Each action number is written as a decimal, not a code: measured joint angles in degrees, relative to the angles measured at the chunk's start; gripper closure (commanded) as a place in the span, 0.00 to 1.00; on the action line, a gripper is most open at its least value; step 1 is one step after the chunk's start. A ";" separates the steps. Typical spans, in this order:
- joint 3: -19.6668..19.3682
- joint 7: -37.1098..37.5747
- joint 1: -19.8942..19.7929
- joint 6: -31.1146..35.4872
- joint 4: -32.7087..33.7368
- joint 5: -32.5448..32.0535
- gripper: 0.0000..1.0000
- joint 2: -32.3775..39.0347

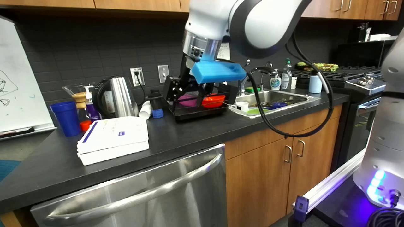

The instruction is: Open the white object and put the white item on the counter

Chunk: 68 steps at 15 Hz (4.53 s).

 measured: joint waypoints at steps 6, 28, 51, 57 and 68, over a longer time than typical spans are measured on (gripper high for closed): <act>6.74 7.61 -7.36 0.47 8.80 -13.90 0.00 5.19; -22.44 0.10 25.16 -15.59 43.66 -23.40 0.00 39.52; -35.52 3.92 31.49 -25.99 47.88 -11.35 0.00 39.57; -35.79 3.92 31.24 -21.16 47.80 -8.27 0.00 41.08; -38.13 3.93 33.18 -16.95 49.55 -8.26 0.00 45.52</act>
